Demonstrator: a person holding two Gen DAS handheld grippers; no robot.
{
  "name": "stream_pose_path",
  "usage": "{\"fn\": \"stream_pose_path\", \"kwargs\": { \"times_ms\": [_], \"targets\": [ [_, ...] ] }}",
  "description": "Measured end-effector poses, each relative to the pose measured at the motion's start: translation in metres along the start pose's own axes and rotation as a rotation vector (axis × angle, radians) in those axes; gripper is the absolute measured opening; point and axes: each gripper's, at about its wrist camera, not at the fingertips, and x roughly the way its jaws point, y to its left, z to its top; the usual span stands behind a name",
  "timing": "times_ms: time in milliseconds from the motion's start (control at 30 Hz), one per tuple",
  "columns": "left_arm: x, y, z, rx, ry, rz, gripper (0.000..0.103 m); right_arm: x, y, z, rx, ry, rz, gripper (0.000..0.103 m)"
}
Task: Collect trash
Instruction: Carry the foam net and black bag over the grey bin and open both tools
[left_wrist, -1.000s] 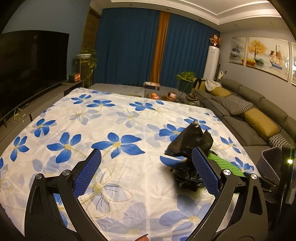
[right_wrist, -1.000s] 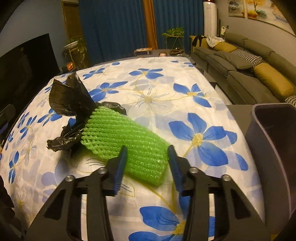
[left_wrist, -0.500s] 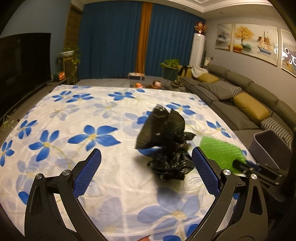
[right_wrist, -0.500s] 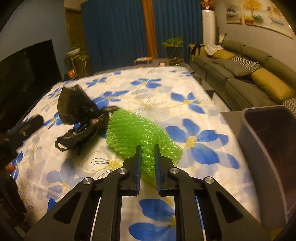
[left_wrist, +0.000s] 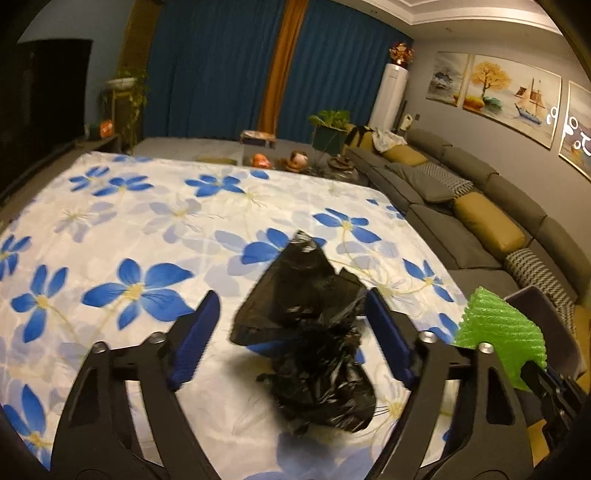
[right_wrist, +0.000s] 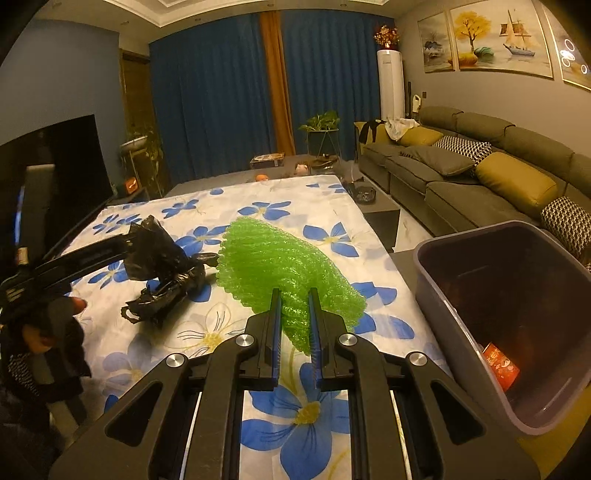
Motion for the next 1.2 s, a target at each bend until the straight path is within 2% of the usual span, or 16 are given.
{"fn": "stream_pose_path", "kwargs": {
  "times_ms": [100,167,200,233,267,300,733,1200],
  "targets": [
    [0.006,-0.008,-0.002,0.04,0.014,-0.017,0.052,-0.001,0.0,0.001,-0.002,-0.005,0.005,0.014],
    [0.009,-0.013,-0.004,0.066,0.03,-0.018,0.029,-0.002,0.0,0.001,-0.003,-0.009,0.005,0.014],
    [0.009,-0.016,-0.005,0.076,0.036,-0.022,0.023,-0.003,0.0,0.002,-0.004,-0.009,0.006,0.014],
    [0.009,-0.017,-0.005,0.083,0.038,-0.026,0.012,-0.002,0.002,0.002,-0.005,-0.01,0.005,0.014],
    [0.008,-0.019,-0.006,0.09,0.035,-0.029,0.005,-0.003,0.002,0.002,-0.005,-0.011,0.006,0.014],
    [0.006,-0.02,-0.007,0.096,0.032,-0.031,0.002,-0.004,0.002,0.002,-0.005,-0.013,0.004,0.014],
    [-0.052,-0.049,-0.007,0.161,-0.069,-0.072,0.0,-0.037,-0.005,0.006,0.006,-0.078,-0.013,0.014],
    [-0.125,-0.119,-0.009,0.25,-0.172,-0.171,0.0,-0.092,-0.038,0.003,0.055,-0.171,-0.076,0.014]
  ]
}}
